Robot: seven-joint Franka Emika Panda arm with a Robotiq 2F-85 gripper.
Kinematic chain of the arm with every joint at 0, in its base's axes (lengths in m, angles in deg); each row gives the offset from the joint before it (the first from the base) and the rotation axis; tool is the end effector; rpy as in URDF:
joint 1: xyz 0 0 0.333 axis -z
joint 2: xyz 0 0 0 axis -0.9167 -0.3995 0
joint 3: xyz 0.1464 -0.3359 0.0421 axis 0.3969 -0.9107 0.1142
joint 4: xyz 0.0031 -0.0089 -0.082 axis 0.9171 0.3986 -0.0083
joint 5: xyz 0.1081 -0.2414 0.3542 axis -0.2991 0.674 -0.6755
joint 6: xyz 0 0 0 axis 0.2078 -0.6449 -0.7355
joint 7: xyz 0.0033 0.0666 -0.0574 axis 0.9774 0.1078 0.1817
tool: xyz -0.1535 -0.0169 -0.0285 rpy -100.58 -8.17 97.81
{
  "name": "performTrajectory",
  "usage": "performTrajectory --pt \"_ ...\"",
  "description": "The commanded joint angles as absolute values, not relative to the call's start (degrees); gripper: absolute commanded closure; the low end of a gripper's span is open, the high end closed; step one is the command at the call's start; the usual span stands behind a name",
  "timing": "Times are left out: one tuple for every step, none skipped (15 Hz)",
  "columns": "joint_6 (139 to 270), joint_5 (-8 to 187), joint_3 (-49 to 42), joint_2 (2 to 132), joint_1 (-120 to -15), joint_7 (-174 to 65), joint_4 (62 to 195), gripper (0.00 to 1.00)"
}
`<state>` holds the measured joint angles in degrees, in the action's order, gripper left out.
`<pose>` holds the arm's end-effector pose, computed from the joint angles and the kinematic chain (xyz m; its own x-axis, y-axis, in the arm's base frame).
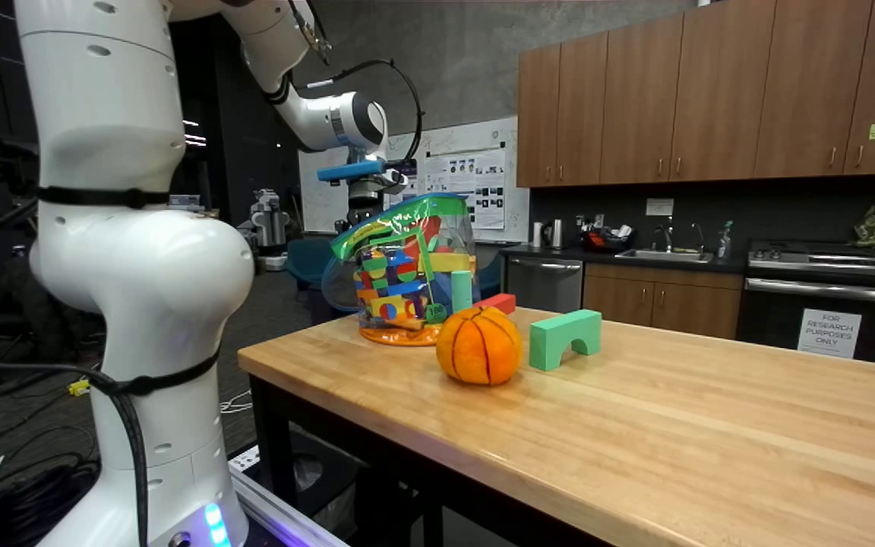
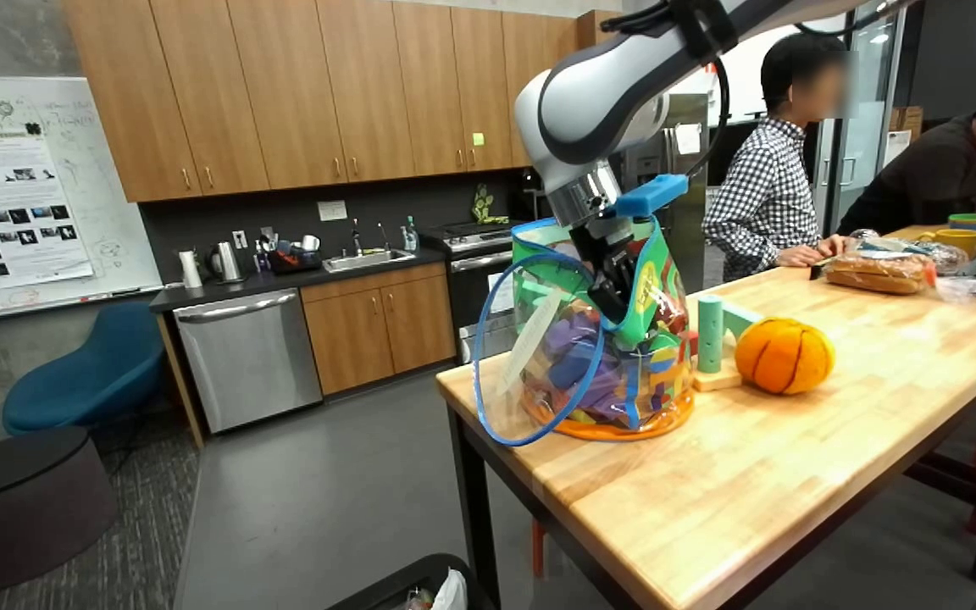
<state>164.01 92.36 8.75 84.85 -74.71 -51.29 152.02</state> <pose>0.5123 0.1364 0.4200 0.9028 0.2489 -0.3506 0.3017 -0.9477 0.1043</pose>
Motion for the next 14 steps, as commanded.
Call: performTrajectory --pt "163.84 92.35 8.79 84.8 -74.7 -51.32 151.87 0.66" --pt "163.84 92.35 8.79 84.8 -74.7 -51.32 151.87 0.66" --pt "163.84 92.35 8.79 84.79 -74.7 -51.32 151.87 0.66" --pt "163.84 92.35 8.79 84.79 -74.7 -51.32 151.87 0.41" --pt "164.2 92.69 8.93 84.45 -74.83 -51.33 151.88 0.4" --pt "164.48 92.93 9.02 84.25 -74.92 -51.47 151.91 0.36" --pt "165.06 93.44 9.16 84.12 -75.06 -51.58 152.05 0.31" --pt "165.63 93.63 9.24 84.15 -75.15 -51.65 152.23 0.24" --pt "166.15 94.03 9.28 84.14 -75.15 -51.88 152.32 0.18" --pt "166.28 94.05 9.41 84.37 -75.18 -52.27 152.29 0.12" --pt "166.63 94.12 9.51 84.44 -75.19 -52.64 152.4 0.05" --pt "167.46 94.23 9.48 84.66 -75.11 -53.08 152.89 0.02" --pt "168.35 94.63 9.43 84.75 -75.04 -53.48 153.24 0.0" --pt "169.44 95.11 9.39 84.91 -74.98 -54.1 153.94 0.0"
